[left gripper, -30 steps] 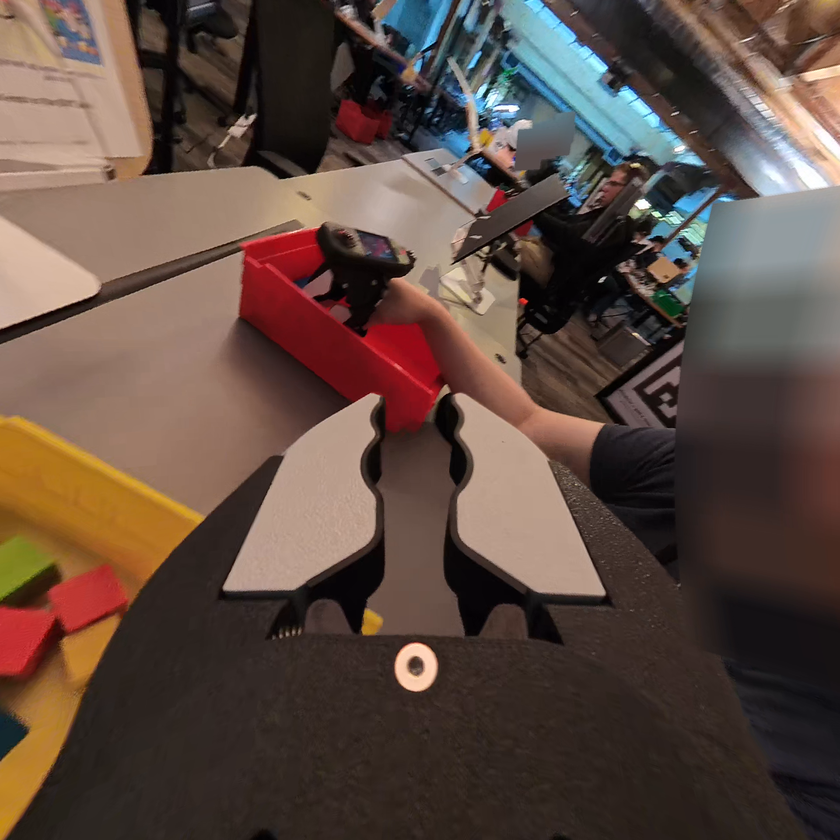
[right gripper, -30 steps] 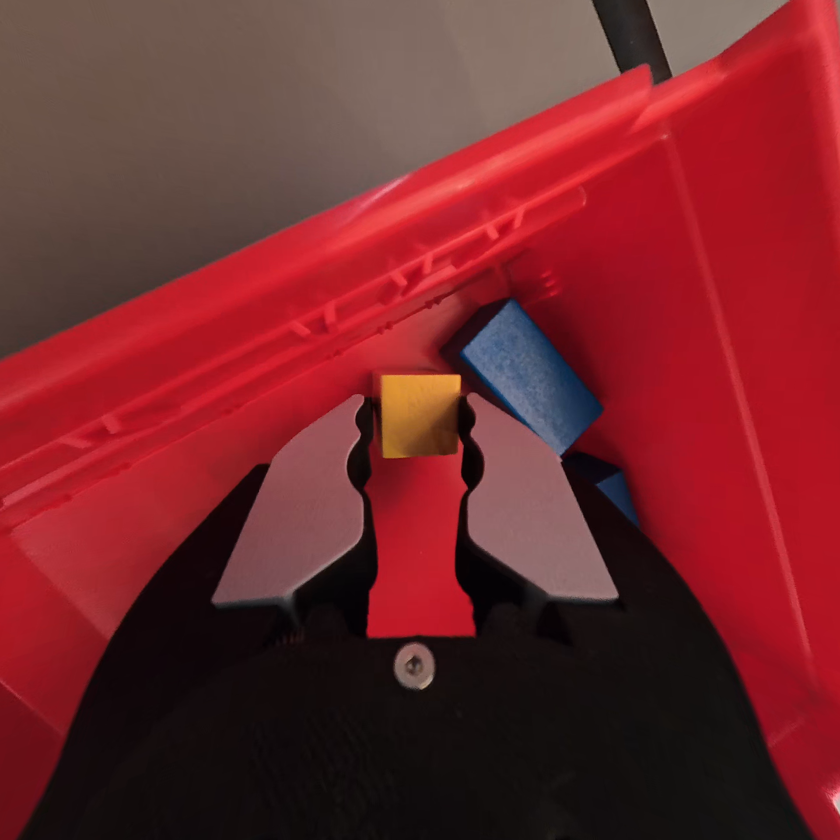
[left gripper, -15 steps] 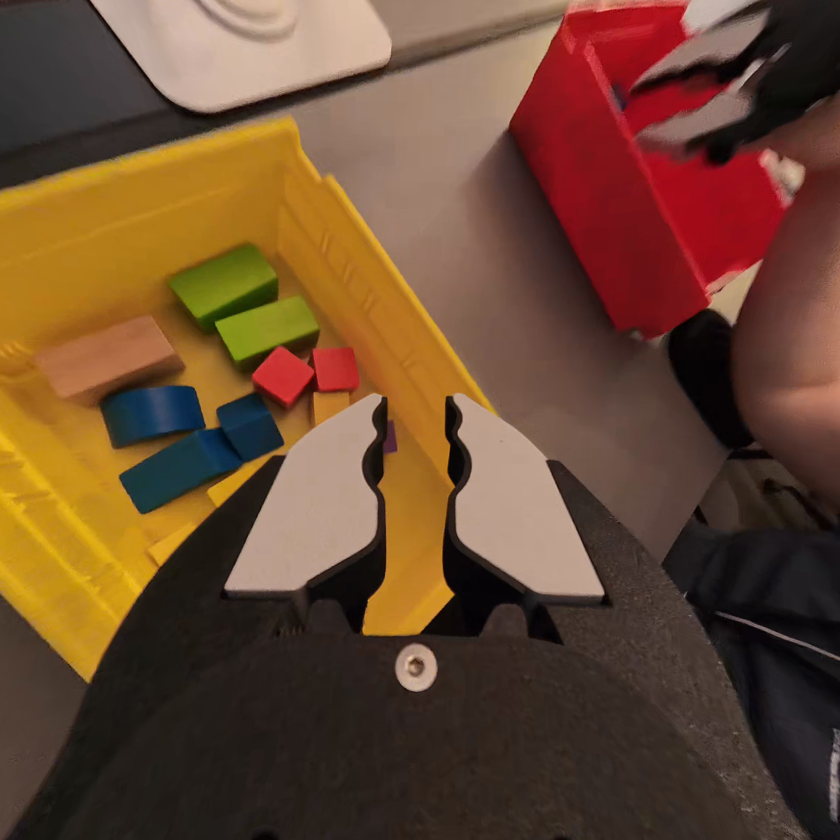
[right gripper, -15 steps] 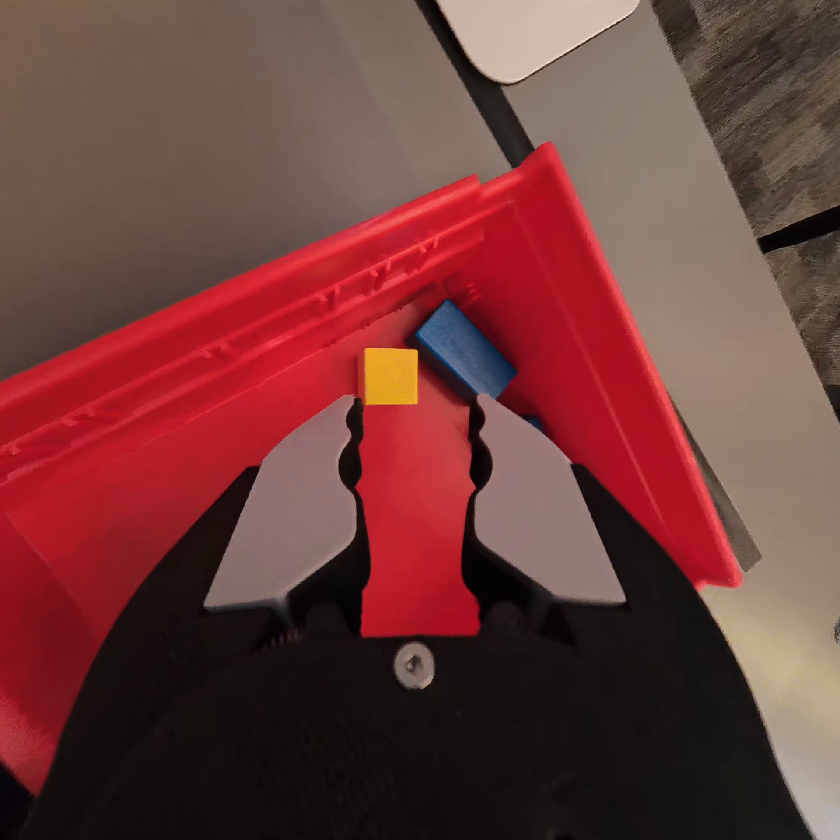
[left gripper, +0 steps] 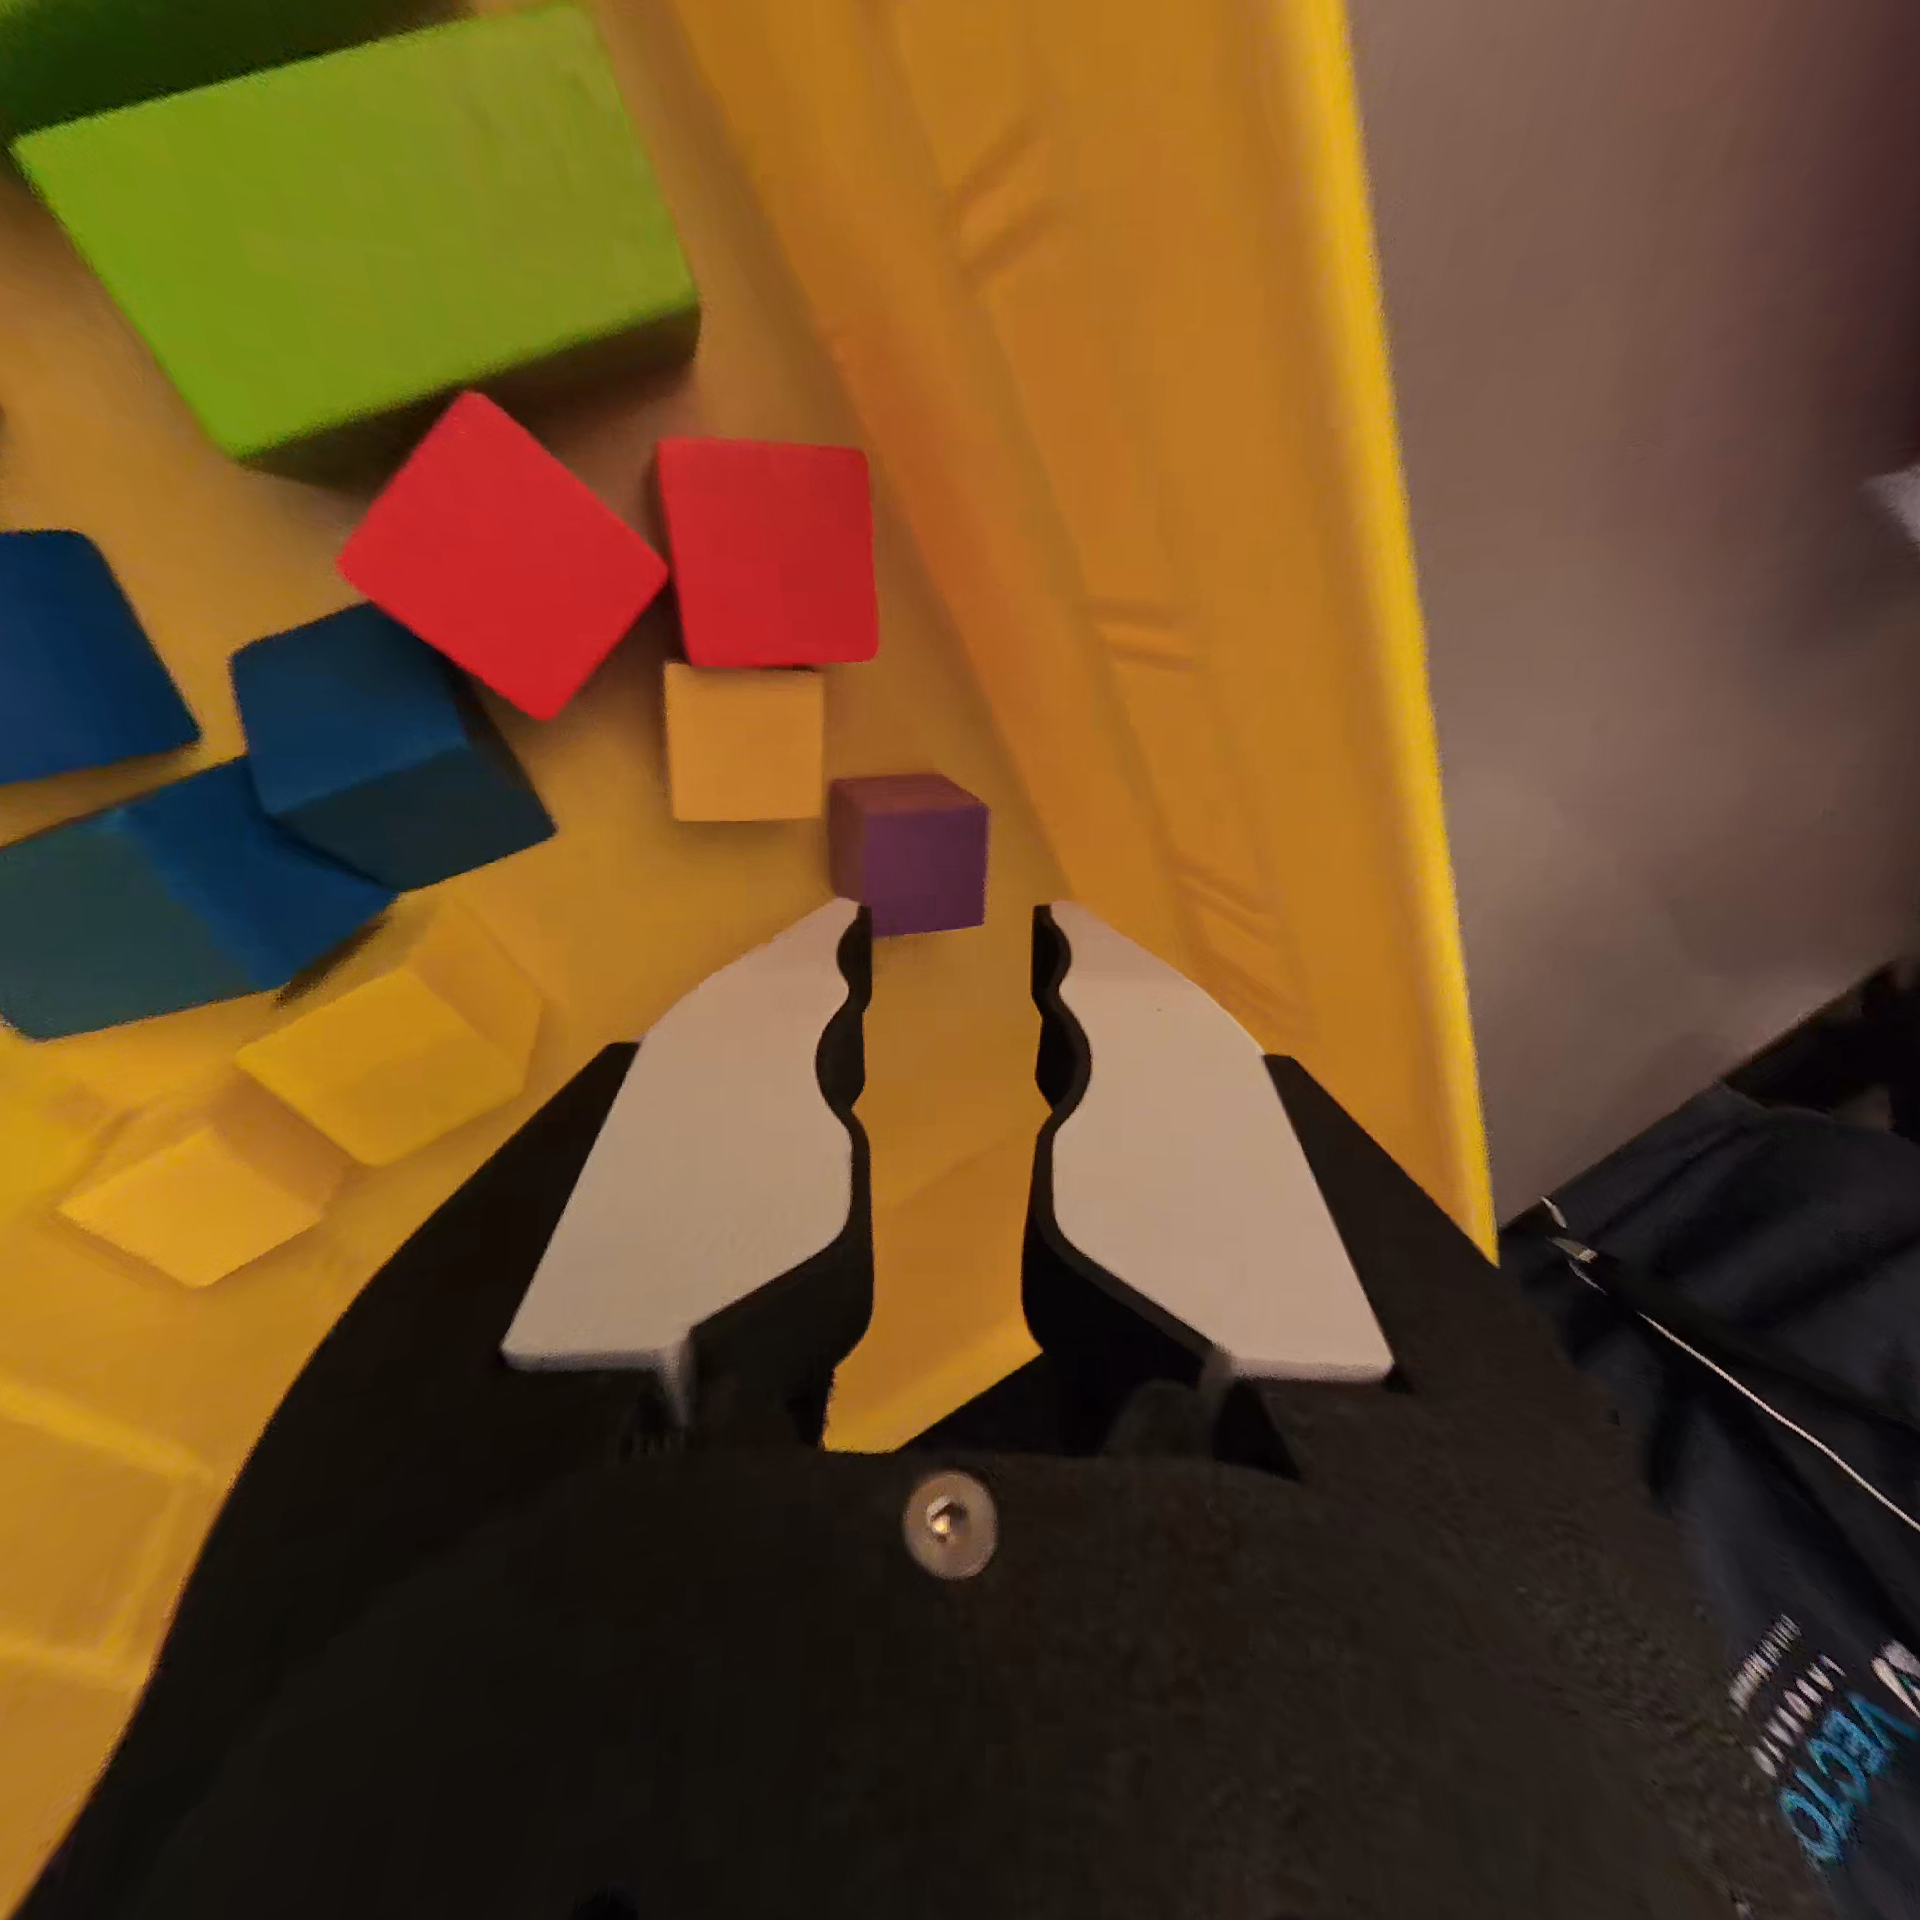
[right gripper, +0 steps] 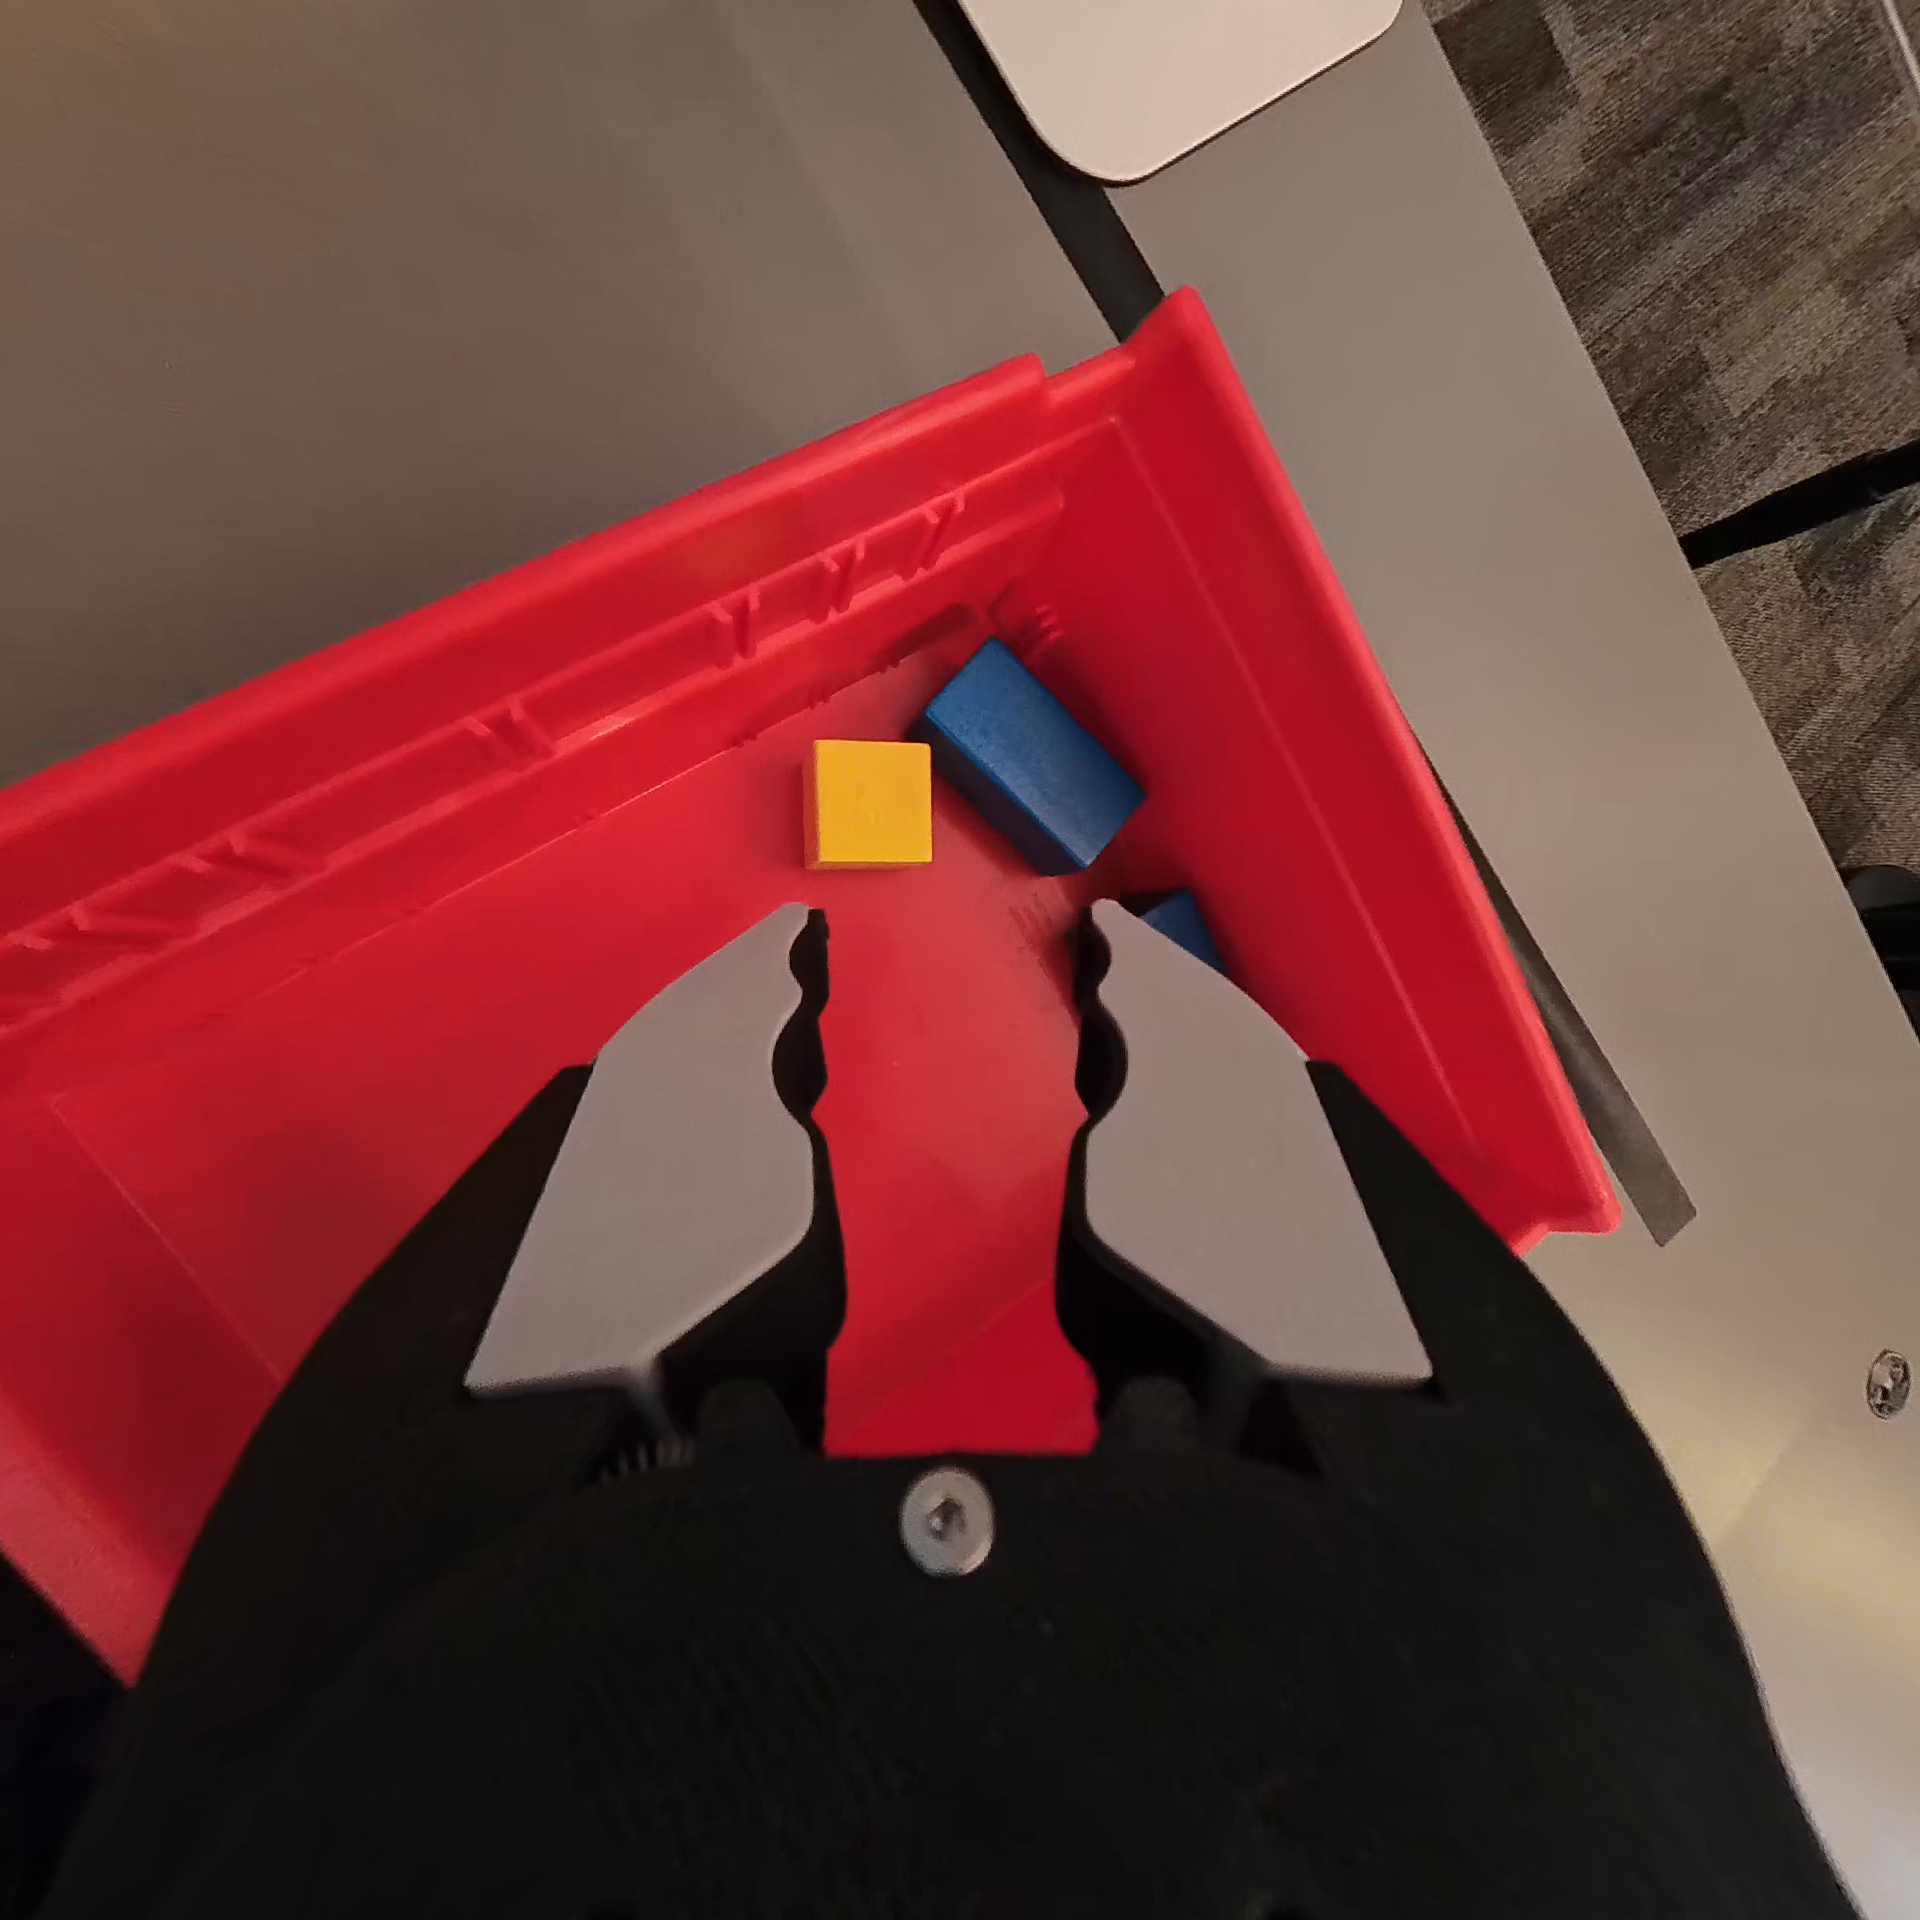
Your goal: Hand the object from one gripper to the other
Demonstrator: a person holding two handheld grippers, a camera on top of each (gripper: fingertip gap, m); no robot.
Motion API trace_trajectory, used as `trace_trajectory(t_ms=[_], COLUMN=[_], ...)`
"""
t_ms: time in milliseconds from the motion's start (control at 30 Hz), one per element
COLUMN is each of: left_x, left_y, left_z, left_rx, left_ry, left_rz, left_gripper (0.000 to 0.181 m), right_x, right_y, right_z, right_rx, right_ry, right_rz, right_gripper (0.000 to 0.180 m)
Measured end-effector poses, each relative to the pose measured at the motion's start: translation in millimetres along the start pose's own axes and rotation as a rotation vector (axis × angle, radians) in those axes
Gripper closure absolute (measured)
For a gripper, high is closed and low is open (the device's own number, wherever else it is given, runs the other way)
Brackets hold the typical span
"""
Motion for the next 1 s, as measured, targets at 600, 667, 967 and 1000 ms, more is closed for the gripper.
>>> trace_trajectory(t_ms=[600,667,967,1000], left_x=[-5,-5,-8,-7], left_y=[-22,-22,10,21], left_z=[0,0,0,-1], left_rx=[-0.134,-0.132,-0.038,0.007], left_ry=[-0.043,-0.041,-0.061,-0.062], left_rz=[-0.081,-0.080,-0.148,-0.163], left_gripper=[0.153,0.154,0.154,0.154], right_x=[0,1,-1,-1], right_y=[-2,-2,7,12], right_z=[7,8,-3,-9], right_rx=[-0.029,-0.036,0.010,0.038], right_ry=[0.008,0.010,0.035,0.041], right_rz=[-0.018,-0.012,0.031,0.049], right_gripper=[0.133,0.133,0.134,0.134])
Point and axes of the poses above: each gripper's, where its closed fingertips meet, y back along the fingers, z out of its underside, x = y × z across the jaws, the point moved 3 cm from there along y, back along the fingers, and after that the axes turned 15 degrees about -y, right-handed, at the moved point
